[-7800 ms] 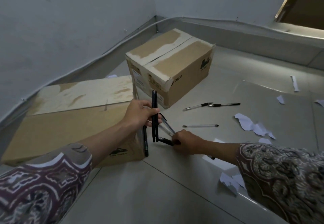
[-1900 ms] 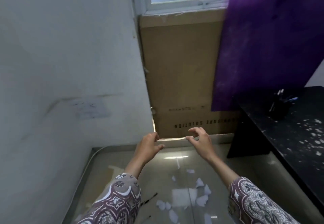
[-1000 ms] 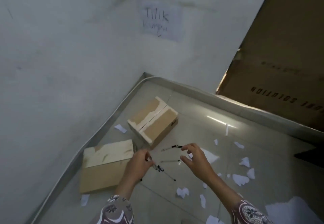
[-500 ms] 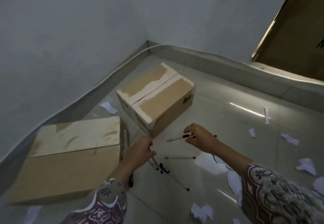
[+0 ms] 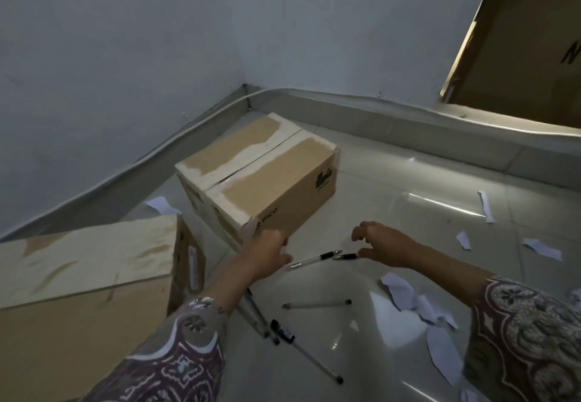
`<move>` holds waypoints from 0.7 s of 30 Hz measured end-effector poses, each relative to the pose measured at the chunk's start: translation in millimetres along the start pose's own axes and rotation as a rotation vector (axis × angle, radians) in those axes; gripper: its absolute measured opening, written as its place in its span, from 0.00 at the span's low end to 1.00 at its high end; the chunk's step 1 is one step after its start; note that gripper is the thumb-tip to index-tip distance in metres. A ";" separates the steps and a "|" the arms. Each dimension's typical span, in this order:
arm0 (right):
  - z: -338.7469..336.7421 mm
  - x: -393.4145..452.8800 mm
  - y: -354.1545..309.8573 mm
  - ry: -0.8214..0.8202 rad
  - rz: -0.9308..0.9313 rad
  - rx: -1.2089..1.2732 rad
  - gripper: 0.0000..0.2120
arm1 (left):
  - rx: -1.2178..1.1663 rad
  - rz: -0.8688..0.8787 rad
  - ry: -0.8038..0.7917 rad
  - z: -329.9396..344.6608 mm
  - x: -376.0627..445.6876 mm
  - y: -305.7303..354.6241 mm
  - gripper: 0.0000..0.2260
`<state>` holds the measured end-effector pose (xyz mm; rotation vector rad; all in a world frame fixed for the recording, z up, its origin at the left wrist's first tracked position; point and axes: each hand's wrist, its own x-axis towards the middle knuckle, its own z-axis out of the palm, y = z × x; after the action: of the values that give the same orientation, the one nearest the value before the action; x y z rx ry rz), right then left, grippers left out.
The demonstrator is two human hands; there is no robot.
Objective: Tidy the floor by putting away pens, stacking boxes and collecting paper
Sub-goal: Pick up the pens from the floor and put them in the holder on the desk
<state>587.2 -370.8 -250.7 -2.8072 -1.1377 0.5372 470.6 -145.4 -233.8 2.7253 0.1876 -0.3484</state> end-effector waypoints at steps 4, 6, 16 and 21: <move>18.8 10.4 12.0 -0.013 0.000 -0.063 0.17 | 0.127 0.005 -0.036 29.0 22.3 14.3 0.13; 28.9 17.0 18.9 -0.019 -0.012 -0.116 0.17 | 0.192 0.021 -0.029 48.7 38.0 22.3 0.12; 60.9 30.1 36.3 0.119 -0.065 -0.238 0.09 | 0.130 -0.049 0.120 103.5 84.1 15.9 0.11; 67.7 35.0 37.6 0.104 -0.089 -0.340 0.10 | -0.101 -0.057 0.174 104.7 80.5 5.1 0.06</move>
<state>612.2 -378.8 -331.5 -2.9953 -1.4451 0.2020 526.3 -184.4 -347.2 2.6531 0.3214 -0.1136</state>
